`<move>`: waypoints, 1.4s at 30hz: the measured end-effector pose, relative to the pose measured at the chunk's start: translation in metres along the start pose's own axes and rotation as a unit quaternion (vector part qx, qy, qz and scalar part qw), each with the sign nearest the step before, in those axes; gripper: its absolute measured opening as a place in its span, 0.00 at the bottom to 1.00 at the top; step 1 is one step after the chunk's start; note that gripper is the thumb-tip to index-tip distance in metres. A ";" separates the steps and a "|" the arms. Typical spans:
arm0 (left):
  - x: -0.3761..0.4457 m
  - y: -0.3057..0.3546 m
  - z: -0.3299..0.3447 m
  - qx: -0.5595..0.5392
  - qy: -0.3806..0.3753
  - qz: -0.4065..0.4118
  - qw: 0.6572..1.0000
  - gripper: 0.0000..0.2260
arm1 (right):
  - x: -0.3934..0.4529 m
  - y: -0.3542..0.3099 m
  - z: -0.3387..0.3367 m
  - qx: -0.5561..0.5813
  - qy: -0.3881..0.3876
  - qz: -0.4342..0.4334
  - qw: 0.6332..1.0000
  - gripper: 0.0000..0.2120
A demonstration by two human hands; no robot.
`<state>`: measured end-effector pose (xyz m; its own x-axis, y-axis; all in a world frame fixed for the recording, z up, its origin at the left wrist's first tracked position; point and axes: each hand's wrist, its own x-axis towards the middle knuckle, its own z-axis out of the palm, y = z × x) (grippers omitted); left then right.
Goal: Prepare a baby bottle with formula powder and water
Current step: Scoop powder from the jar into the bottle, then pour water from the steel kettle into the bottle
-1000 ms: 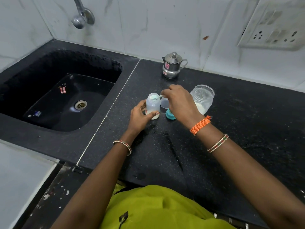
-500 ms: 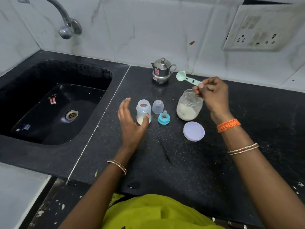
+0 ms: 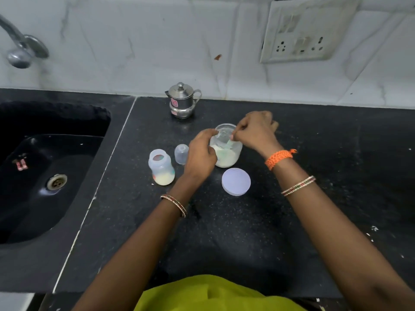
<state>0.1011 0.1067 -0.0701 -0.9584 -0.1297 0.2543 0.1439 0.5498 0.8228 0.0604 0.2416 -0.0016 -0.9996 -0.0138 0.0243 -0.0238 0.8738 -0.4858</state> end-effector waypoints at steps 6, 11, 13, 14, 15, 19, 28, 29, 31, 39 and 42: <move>-0.003 0.000 -0.006 -0.027 0.012 0.030 0.999 0.17 | 0.019 -0.012 0.016 -0.055 -0.078 0.043 0.995 0.09; -0.001 -0.009 0.001 0.020 0.006 0.035 0.999 0.20 | 0.022 -0.004 0.022 -0.072 -0.097 0.069 0.990 0.15; -0.001 -0.007 0.002 0.018 0.003 0.039 0.999 0.23 | 0.020 -0.001 0.022 -0.062 -0.094 0.060 0.992 0.11; -0.001 -0.006 0.002 0.011 0.005 0.042 0.999 0.24 | 0.020 0.001 0.022 -0.059 -0.091 0.055 0.993 0.07; -0.001 -0.003 0.001 0.004 0.007 0.042 0.999 0.24 | 0.019 0.002 0.022 -0.056 -0.092 0.050 0.993 0.03; 0.002 0.004 -0.013 -0.037 0.042 0.027 0.998 0.23 | 0.015 0.000 0.017 -0.034 -0.107 0.024 0.993 0.07; 0.093 -0.025 -0.101 -0.139 0.087 -0.019 0.986 0.17 | 0.075 -0.023 0.004 0.284 -0.048 -0.064 0.956 0.08; 0.103 -0.038 -0.106 -0.132 0.074 -0.032 0.988 0.16 | 0.089 -0.022 0.012 0.289 -0.060 -0.059 0.954 0.10; 0.125 -0.062 -0.109 -0.118 0.040 -0.075 0.989 0.16 | 0.119 -0.022 0.033 0.291 -0.109 -0.041 0.950 0.14; 0.180 -0.135 -0.077 -0.112 -0.076 -0.189 0.973 0.28 | 0.201 -0.030 0.115 0.318 -0.227 -0.038 0.920 0.26; 0.191 -0.141 -0.067 -0.151 -0.076 -0.170 0.971 0.22 | 0.212 -0.036 0.125 0.336 -0.223 -0.060 0.913 0.11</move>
<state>-0.0856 -0.0511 -0.1033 -0.9852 -0.1247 -0.1176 -0.1436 0.2259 0.9635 -0.1520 0.1467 -0.0878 -0.8924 -0.4170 -0.1724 0.0125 0.3591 -0.9332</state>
